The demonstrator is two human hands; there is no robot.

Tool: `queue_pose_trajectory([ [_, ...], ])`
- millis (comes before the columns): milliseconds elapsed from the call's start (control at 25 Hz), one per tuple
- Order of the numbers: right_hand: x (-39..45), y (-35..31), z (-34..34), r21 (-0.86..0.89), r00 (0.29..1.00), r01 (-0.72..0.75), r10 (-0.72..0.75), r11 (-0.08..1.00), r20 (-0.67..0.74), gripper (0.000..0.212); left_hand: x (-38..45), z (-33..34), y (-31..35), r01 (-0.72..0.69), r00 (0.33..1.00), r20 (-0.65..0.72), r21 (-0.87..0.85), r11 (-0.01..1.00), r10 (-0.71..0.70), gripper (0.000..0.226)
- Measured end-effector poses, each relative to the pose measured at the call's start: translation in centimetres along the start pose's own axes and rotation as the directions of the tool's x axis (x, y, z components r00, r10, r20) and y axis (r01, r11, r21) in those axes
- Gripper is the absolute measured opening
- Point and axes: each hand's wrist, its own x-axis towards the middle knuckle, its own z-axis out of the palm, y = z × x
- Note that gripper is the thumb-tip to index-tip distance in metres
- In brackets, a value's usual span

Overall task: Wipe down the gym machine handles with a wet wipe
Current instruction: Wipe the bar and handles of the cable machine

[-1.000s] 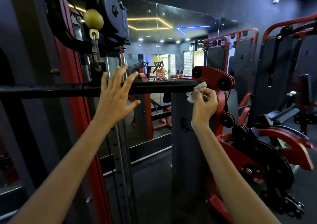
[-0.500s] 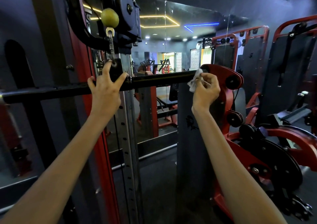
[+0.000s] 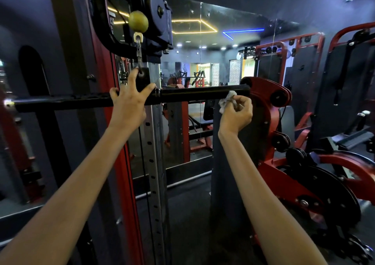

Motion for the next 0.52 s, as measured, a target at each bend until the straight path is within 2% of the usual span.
queue_pose_trajectory([
  [200, -0.1, -0.8, 0.1, 0.067, 0.999, -0.014, 0.017, 0.998, -0.049, 0.02, 0.0, -0.4, 0.3, -0.006, 0.999, 0.044, 0.014, 1.0, 0.006, 0.069],
  [400, -4.6, -0.5, 1.3, 0.026, 0.961, 0.12, -0.123, 0.992, 0.247, 0.016, 0.0, -0.4, 0.6, 0.008, 0.999, 0.043, 0.0, 1.0, -0.008, 0.069],
  [440, -4.8, -0.3, 1.4, 0.027, 0.965, 0.114, -0.117, 0.993, 0.236, 0.016, -0.1, -0.4, 0.7, 0.004, 0.999, 0.041, -0.006, 1.0, -0.003, 0.068],
  [520, -3.9, 0.0, 1.5, 0.041, 0.993, 0.038, -0.042, 0.998, 0.112, 0.018, -0.2, -0.3, 0.7, -0.01, 1.0, 0.027, -0.014, 1.0, 0.011, 0.068],
])
